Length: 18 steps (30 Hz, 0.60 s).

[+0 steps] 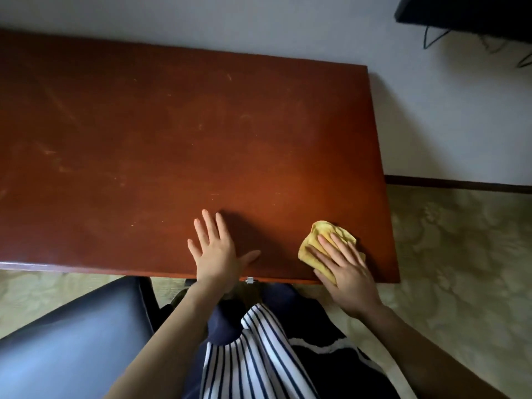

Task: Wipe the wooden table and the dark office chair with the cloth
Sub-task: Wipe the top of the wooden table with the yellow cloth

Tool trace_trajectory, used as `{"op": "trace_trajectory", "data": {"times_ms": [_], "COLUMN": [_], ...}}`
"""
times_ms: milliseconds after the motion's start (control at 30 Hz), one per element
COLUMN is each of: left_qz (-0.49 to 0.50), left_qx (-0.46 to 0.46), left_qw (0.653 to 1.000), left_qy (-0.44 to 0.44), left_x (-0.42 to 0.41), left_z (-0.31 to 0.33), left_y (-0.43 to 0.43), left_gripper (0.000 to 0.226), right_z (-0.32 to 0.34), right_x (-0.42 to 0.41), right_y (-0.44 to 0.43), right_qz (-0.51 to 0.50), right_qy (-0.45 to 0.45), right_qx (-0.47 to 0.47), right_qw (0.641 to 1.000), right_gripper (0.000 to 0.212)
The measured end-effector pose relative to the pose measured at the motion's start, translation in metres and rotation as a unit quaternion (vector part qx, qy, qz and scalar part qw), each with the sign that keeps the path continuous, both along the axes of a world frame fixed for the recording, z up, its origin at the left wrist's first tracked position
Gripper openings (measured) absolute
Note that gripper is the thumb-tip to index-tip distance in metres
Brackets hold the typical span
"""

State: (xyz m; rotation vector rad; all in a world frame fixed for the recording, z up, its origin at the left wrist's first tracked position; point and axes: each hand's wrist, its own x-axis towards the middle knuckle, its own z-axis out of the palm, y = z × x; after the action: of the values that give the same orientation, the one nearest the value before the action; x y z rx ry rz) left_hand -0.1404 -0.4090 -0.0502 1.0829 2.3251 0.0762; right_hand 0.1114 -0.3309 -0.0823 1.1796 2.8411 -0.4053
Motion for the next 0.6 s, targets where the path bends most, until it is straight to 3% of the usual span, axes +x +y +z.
{"op": "trace_trajectory", "data": {"times_ms": [267, 400, 600], "left_qz": [0.090, 0.062, 0.074], "left_qx": [-0.069, -0.098, -0.135], "left_qw": [0.992, 0.988, 0.983], "left_qy": [0.053, 0.100, 0.096], "left_x": [0.030, 0.027, 0.033], "left_z": [-0.014, -0.017, -0.018], "left_y": [0.024, 0.032, 0.036], "left_gripper": [0.140, 0.142, 0.144], "right_z": [0.005, 0.002, -0.001], "right_x": [0.021, 0.000, -0.058], "right_y": [0.098, 0.155, 0.217], "right_qz": [-0.069, -0.073, -0.041], "right_qy": [-0.030, -0.063, -0.117], "right_qx": [-0.011, 0.004, -0.005], "right_qw": [0.997, 0.995, 0.992], "right_gripper": [0.070, 0.054, 0.055]}}
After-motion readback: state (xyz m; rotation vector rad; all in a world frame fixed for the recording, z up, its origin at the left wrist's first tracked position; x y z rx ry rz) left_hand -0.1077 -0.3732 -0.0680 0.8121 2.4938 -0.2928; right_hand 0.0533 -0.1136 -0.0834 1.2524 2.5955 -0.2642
